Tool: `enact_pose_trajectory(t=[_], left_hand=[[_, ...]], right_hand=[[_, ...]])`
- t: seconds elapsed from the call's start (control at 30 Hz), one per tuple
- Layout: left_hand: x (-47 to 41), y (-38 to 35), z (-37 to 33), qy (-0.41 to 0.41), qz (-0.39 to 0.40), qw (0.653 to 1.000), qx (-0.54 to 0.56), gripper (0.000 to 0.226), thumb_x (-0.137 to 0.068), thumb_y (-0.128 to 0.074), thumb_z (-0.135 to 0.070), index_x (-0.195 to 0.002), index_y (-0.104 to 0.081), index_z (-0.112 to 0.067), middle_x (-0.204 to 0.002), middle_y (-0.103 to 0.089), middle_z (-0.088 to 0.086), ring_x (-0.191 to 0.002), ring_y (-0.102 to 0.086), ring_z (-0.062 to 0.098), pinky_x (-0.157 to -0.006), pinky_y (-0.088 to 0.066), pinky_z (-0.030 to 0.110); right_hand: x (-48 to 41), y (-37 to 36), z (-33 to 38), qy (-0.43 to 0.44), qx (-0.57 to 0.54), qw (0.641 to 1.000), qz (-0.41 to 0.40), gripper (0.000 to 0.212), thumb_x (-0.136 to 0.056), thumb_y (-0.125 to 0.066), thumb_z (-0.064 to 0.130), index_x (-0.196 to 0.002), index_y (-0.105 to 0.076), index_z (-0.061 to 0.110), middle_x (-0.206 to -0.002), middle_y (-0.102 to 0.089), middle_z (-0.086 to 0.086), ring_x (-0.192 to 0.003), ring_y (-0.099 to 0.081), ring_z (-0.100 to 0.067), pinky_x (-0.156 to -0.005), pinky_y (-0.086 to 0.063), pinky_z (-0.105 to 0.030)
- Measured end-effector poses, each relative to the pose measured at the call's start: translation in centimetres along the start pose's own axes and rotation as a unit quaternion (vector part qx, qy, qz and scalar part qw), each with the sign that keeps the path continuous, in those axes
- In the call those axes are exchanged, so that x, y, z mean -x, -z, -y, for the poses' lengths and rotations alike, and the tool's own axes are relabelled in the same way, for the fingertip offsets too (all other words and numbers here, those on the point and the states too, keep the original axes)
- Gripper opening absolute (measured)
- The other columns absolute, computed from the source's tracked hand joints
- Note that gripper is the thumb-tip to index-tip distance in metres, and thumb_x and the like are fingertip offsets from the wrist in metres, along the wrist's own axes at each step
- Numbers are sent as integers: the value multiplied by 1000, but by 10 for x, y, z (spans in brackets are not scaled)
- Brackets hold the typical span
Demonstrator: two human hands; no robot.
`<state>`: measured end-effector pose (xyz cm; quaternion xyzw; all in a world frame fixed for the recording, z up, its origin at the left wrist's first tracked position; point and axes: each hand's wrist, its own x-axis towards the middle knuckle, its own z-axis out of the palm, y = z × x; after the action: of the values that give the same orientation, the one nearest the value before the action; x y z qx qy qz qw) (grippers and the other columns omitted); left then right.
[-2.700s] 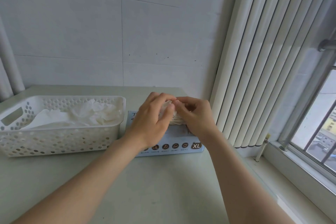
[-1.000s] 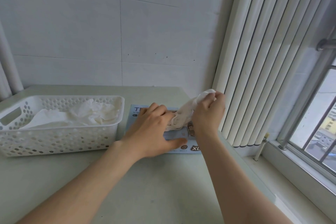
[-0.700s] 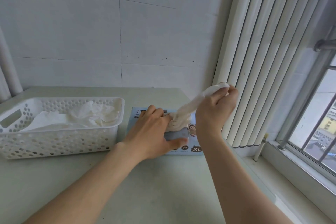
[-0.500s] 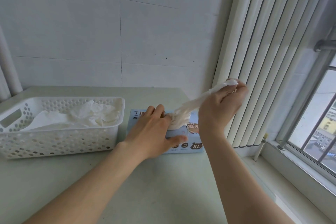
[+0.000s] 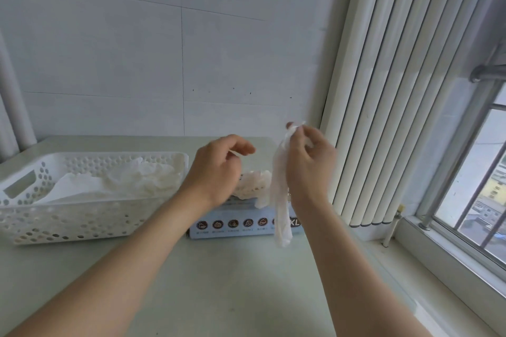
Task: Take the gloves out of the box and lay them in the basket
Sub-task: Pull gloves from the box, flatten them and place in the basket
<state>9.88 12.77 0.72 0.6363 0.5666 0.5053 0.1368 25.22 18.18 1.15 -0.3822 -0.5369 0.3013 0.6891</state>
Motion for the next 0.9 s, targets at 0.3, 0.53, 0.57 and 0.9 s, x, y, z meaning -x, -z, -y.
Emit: enact_pose_trajectory(t=[0.3,0.53,0.57,0.9], left_hand=[[-3,18,-32,24,24,985,170,17,-104,-62,-28,-110,-76,-22,-99,-78,5,-94,-76,22,-85,-61,34],[-11,34,-23,108,-82,964,230,19,-93,-71,-34,-99,-76,-17,-104,-77,12,-102,-74,31,-94,-58,49],[-12,38,-23,121,-88,959,242,24,-89,-73,-39,-101,-75,-18,-105,-76,12,-104,-73,33,-97,-58,52],[-11,87,-7,163,-79,949,258,31,-97,-50,7,-113,-70,-11,-115,-71,19,-93,-69,29,-84,-54,44]], right_hand=[[18,-13,22,-138,-74,972,176,18,-107,-57,30,-109,-64,13,-76,-68,-5,-63,-60,-18,-49,-46,-24],[27,-17,25,-108,-61,954,274,22,-100,-71,33,-101,-77,12,-81,-79,-6,-68,-73,-21,-62,-55,-31],[29,-19,23,-110,-61,956,266,19,-99,-73,29,-101,-78,10,-86,-80,-10,-75,-76,-24,-68,-59,-35],[27,-60,31,-101,-96,958,252,9,-104,-68,20,-110,-71,15,-93,-81,-11,-75,-70,-19,-66,-58,-34]])
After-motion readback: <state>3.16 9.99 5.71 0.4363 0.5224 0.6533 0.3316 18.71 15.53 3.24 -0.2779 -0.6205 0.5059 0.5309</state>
